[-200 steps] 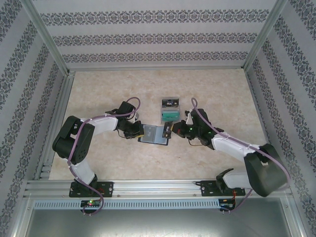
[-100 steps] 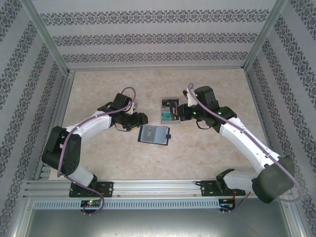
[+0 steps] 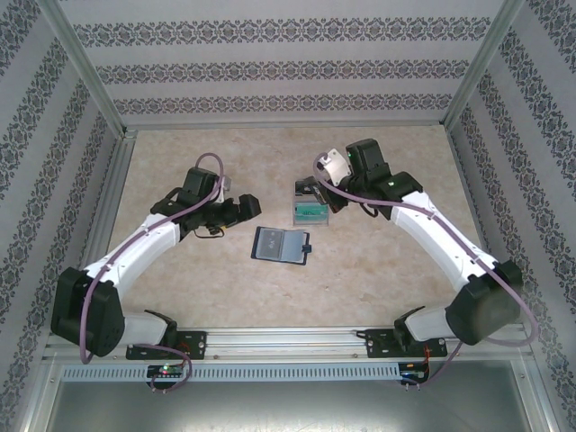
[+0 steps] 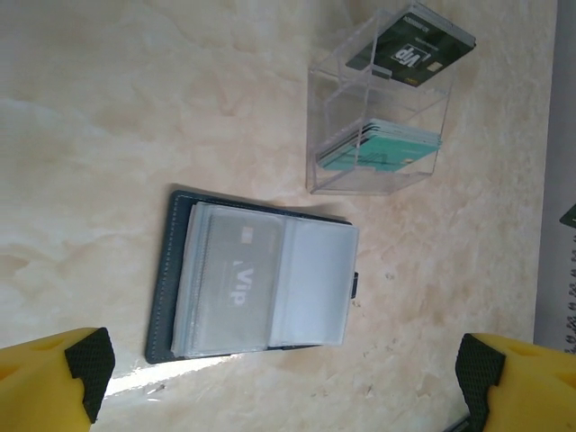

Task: Take the credit cards out of the card holder

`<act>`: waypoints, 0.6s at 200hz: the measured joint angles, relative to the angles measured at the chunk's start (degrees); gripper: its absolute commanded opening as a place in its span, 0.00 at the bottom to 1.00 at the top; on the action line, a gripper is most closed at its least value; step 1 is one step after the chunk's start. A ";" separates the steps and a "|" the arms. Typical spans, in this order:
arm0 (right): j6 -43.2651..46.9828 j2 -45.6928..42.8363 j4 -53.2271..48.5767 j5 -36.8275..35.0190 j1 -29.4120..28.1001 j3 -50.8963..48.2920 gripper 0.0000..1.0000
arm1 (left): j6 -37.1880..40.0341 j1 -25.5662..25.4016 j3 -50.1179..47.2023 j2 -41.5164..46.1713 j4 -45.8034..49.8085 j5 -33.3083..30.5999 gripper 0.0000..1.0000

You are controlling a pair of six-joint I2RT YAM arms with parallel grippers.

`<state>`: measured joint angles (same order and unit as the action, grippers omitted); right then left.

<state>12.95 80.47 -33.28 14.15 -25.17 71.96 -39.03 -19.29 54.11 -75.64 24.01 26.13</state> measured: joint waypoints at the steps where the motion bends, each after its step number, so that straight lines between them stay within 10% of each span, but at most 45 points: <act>1: 0.50 0.24 -0.07 0.00 0.04 0.22 0.00 | 0.00 0.04 -0.04 0.17 0.09 -0.11 0.99; 120: 30.18 21.94 -8.11 -9.62 -1.16 16.09 0.00 | -0.22 1.03 -1.95 5.20 3.58 -2.93 0.99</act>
<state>43.13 102.41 -41.39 4.54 -26.33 88.05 -39.24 -18.26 52.16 -70.43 27.59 23.20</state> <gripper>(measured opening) 0.056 0.993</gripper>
